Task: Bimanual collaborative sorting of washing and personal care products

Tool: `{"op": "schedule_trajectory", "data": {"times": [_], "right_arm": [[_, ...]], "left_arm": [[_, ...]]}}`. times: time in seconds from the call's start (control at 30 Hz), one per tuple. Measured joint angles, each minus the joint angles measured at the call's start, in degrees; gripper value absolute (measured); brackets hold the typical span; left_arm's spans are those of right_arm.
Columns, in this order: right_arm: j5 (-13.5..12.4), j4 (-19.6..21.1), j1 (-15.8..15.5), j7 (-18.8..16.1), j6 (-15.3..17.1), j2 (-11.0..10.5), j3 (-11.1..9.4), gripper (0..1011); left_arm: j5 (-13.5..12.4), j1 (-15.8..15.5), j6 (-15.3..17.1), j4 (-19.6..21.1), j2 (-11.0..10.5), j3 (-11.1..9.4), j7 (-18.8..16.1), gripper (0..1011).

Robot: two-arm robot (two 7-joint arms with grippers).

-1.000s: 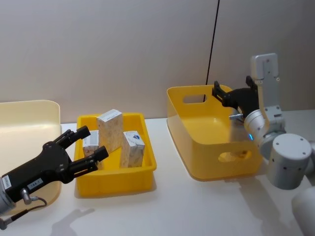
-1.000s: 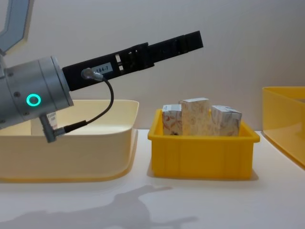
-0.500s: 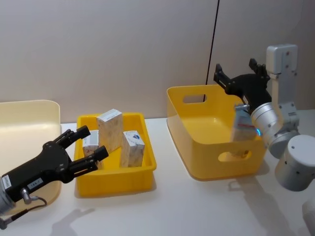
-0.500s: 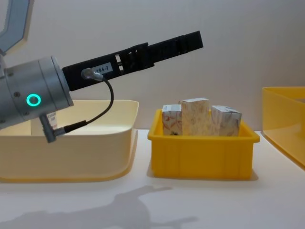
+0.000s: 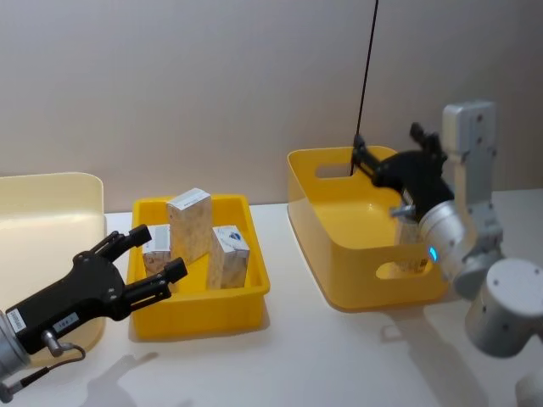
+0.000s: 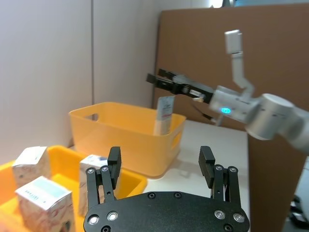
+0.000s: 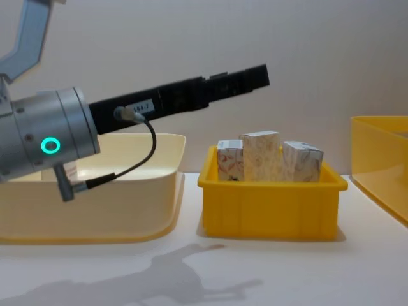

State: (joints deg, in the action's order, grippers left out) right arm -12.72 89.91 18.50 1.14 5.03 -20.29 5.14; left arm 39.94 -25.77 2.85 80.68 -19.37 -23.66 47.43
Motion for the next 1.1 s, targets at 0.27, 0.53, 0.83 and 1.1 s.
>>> {"op": "schedule_trajectory", "data": {"times": [0.27, 0.53, 0.83, 1.1], "right_arm": [[-1.0, 2.9, -5.1, -1.3, -0.8, 0.3, 2.1, 1001], [-1.8, 5.4, -9.1, -2.4, -1.5, 0.4, 3.8, 1001], [-2.8, 8.3, -14.2, -3.7, -2.3, 0.7, 5.8, 1001], [-3.5, 10.5, -17.9, -4.6, -2.9, 0.9, 7.2, 1001]], "left_arm": [[-3.5, 1.5, -0.3, 1.6, -0.3, -0.3, -5.8, 1003], [-7.3, 3.1, -0.6, 3.2, -0.6, -0.6, -12.0, 1003], [-11.2, 4.8, -0.9, 4.9, -1.0, -0.9, -18.4, 1003], [-15.0, 6.4, -1.1, 6.6, -1.4, -1.3, -24.7, 1003]]}}
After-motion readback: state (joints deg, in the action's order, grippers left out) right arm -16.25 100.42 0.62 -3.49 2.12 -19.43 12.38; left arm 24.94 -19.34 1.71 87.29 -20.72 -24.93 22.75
